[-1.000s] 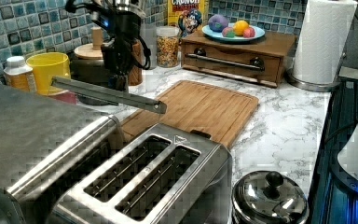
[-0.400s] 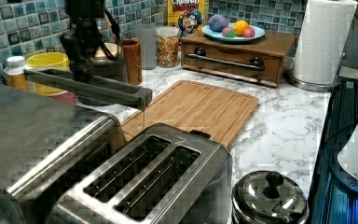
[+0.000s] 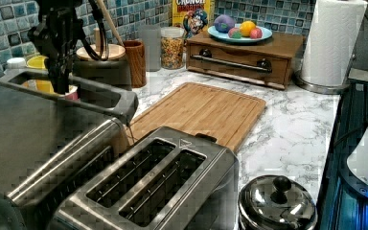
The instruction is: Close the oven.
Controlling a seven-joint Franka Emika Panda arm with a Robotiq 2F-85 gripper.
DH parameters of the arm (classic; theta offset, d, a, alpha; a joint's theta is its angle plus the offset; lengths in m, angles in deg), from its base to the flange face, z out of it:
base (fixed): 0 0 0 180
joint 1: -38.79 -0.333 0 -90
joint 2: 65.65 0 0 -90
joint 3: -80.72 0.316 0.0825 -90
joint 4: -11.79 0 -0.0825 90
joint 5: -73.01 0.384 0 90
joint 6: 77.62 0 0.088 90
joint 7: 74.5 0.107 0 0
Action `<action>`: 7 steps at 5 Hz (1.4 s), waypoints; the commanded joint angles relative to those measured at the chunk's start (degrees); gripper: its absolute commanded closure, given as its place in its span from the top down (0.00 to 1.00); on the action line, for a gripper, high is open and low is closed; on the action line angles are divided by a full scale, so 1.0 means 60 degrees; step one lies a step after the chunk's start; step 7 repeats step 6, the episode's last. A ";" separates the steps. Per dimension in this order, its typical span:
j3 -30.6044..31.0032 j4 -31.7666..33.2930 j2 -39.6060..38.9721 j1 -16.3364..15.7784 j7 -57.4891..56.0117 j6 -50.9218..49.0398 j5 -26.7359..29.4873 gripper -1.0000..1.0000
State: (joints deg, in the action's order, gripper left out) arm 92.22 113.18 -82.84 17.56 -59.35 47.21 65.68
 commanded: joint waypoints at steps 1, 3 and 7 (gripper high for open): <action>-0.0043 -0.0782 0.0063 -0.0333 0.0792 -0.0046 -0.0218 0.00; 0.0348 0.1132 0.3136 0.0844 -0.2109 0.0985 0.3876 0.00; -0.0021 0.1132 0.3134 0.0471 -0.2098 0.0988 0.3861 0.00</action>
